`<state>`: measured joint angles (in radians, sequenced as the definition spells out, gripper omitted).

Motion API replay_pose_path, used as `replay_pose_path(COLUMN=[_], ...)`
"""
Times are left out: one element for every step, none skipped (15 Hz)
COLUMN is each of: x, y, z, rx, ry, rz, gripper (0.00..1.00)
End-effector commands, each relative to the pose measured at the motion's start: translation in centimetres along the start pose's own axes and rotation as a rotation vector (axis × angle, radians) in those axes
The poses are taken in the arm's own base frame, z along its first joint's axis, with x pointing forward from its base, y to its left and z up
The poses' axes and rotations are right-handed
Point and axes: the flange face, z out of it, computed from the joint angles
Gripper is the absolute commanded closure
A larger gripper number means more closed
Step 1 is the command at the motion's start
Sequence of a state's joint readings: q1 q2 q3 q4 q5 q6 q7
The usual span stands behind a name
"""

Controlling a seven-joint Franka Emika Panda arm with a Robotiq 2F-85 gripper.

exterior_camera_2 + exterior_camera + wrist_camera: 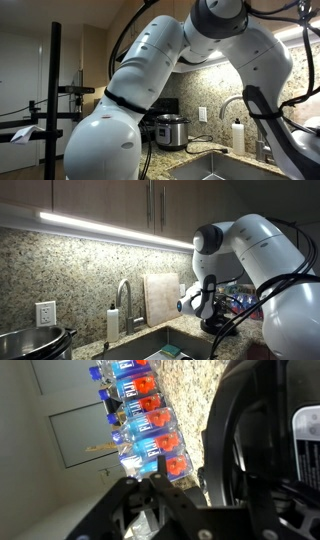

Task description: Put the lid on the pressure cooker

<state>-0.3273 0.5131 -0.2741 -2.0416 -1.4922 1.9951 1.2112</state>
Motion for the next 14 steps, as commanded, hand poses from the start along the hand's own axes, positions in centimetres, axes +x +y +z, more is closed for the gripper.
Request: replay_pose_path(x=[0.0,-0.1,-0.2,-0.3,-0.5,-0.6,-0.6,-0.6,-0.6,-0.7,-0.8,-1.0,-1.2,-1.4], y=[0.5,0.6,0.8,0.9,1.3,1.7,2.3,3.1,3.9,4.6,5.5,6.2,6.9,7.6], z=[0.4,0.4,0.4,0.4,0.4,0.5,0.7,0.9,1.1,1.4,1.5,1.6,1.5,1.3], rx=[-0.018,-0.014,-0.005,0.006,0.034,0.064,0.079,0.110,0.127,0.144,0.163,0.169,0.172,0.168], ry=[0.004,0.004,0.002,0.000,0.000,0.001,-0.001,0.002,0.002,0.003,0.007,0.010,0.020,0.029], rz=[0.013,0.012,0.007,0.001,-0.014,-0.022,-0.027,-0.027,-0.022,-0.018,-0.019,-0.021,-0.023,-0.024], gripper=[0.74,0.79,0.84,0.91,0.92,0.94,0.93,0.91,0.91,0.91,0.91,0.91,0.93,0.95])
